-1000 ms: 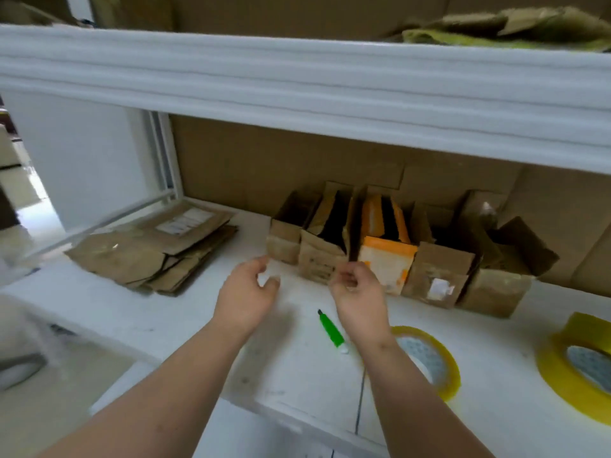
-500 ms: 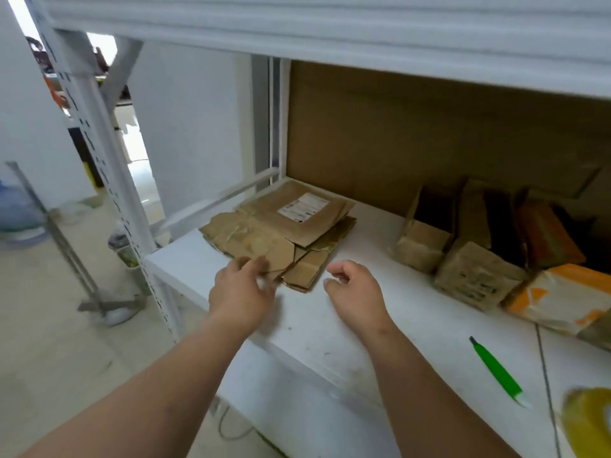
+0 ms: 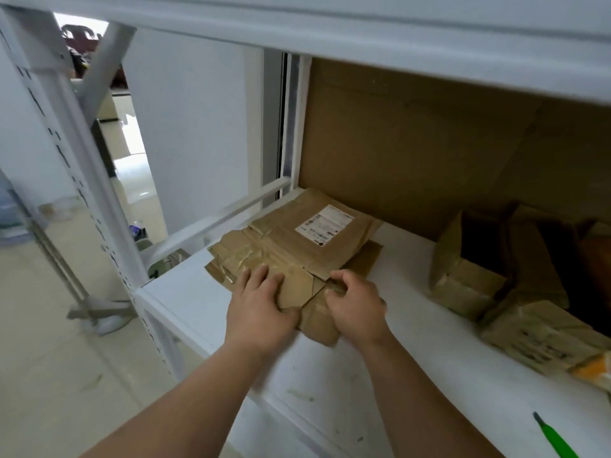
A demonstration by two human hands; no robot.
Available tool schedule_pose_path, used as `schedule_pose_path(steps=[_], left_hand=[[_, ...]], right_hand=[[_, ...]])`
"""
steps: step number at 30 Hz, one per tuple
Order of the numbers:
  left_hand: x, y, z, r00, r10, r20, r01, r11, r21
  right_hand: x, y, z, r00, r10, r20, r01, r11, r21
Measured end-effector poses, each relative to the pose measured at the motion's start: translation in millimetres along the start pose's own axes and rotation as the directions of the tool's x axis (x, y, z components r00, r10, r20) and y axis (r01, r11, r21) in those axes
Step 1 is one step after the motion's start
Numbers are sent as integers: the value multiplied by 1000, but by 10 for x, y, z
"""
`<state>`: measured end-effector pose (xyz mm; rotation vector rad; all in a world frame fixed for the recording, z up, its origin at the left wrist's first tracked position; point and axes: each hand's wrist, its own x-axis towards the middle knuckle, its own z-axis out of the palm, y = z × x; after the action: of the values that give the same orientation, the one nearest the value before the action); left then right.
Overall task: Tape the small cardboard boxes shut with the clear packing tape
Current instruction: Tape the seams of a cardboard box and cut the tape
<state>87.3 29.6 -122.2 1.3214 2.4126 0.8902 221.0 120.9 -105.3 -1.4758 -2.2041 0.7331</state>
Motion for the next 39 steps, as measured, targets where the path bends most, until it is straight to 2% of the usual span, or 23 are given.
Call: schedule_pose_path(steps=[2, 5, 8, 11, 14, 17, 19, 21, 25, 28, 31, 35, 39], left_hand=[[71, -39, -25, 1000, -13, 21, 15, 998, -59], [122, -92, -46, 999, -3, 50, 5, 999, -41], [106, -106, -69, 999, 8, 52, -6, 999, -41], [108, -97, -125, 999, 21, 32, -19, 997, -70], [114, -141, -198, 999, 43, 26, -41, 997, -67], [85, -222, -258, 993, 113, 41, -113, 994, 7], [72, -253, -287, 990, 130, 51, -131, 991, 18], [75, -285, -303, 989, 142, 37, -144, 989, 35], [89, -347, -356, 974, 222, -46, -215, 969, 125], [142, -320, -423, 955, 220, -200, -201, 973, 110], [190, -205, -527, 918, 134, -373, -182, 979, -96], [256, -6, -879, 851, -86, -518, -146, 909, -391], [267, 150, -1315, 781, -95, -617, -266, 843, -467]], right_hand=[[-27, -56, 44, 999, 9, 41, -4, 993, -121], [-126, -150, 59, 997, 23, 80, -6, 977, -215], [-218, -225, 87, 994, -43, 100, 67, 967, -246], [-269, -330, 157, 986, -97, 138, 122, 974, -189], [-333, -400, 180, 994, -53, 92, 62, 993, -99], [-395, -401, 136, 997, 68, 18, -67, 995, -73], [-399, -396, 101, 989, 147, 16, -146, 986, -78], [-398, -392, 97, 986, 167, 18, -165, 984, -60], [-430, -379, 141, 986, 164, 24, -163, 986, -30], [-415, -359, 129, 985, 172, 19, -171, 985, -32], [-384, -333, 77, 982, 181, -48, -180, 983, 21], [-310, -271, 50, 975, 180, -131, -155, 971, 181], [-265, -272, -41, 941, 192, -279, -91, 937, 337]])
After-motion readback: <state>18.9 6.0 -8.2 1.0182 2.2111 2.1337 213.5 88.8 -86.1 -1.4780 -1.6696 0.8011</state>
